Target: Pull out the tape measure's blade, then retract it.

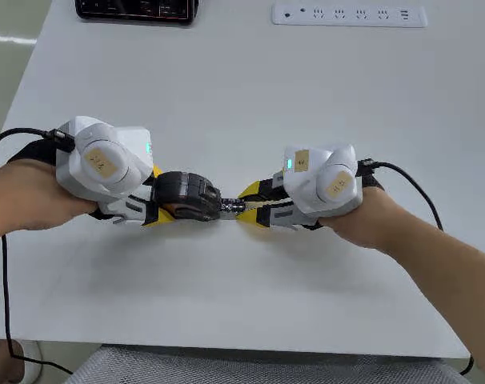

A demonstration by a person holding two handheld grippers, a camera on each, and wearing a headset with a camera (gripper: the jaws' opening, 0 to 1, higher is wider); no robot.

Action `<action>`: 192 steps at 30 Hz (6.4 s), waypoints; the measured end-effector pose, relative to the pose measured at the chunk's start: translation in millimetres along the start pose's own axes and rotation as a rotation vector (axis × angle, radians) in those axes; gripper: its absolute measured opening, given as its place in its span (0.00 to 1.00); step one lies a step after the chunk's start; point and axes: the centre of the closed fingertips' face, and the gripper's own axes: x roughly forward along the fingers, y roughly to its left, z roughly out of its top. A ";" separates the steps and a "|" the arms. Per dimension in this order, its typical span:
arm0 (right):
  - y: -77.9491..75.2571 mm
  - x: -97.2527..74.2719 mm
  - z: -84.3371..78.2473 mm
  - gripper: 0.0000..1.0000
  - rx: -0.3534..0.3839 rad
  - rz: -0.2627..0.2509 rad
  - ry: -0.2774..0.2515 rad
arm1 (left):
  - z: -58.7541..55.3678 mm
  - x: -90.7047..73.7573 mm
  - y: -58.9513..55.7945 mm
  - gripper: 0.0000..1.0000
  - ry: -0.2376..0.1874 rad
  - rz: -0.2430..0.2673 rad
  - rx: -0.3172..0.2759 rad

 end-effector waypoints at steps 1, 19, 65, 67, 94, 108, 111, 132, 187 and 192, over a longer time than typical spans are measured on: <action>-0.2 -1.0 -0.5 0.10 -0.001 -0.001 0.002 | -0.1 0.2 -0.1 0.26 0.000 0.000 0.000; -2.4 -20.2 -13.7 0.10 -0.003 -0.016 0.037 | -0.1 0.6 -0.7 0.26 0.004 0.003 -0.005; -2.1 -62.3 -49.0 0.09 0.024 -0.041 0.121 | -0.2 0.0 -1.0 0.26 0.015 0.009 -0.002; -2.0 -63.8 -50.0 0.09 0.021 -0.042 0.126 | -0.2 0.0 -1.0 0.26 0.015 0.009 -0.003; -3.8 -82.6 -61.1 0.09 0.015 -0.059 0.164 | -0.8 0.7 -0.6 0.26 0.016 0.012 -0.006; -5.1 -98.6 -72.9 0.09 0.017 -0.070 0.191 | -0.7 0.4 -1.4 0.26 0.018 0.012 -0.006; -5.6 -101.2 -75.4 0.09 0.019 -0.071 0.196 | -0.6 0.4 -1.4 0.26 0.018 0.013 -0.006; -4.6 -113.4 -84.3 0.09 0.024 -0.076 0.225 | -1.3 0.0 -0.5 0.26 0.021 0.015 -0.005; -4.0 -154.3 -117.0 0.09 0.042 -0.101 0.311 | -0.3 0.0 -1.4 0.26 0.022 0.016 -0.004; -3.9 -159.4 -120.5 0.09 0.045 -0.104 0.321 | -0.2 0.2 -0.9 0.26 0.021 0.016 -0.003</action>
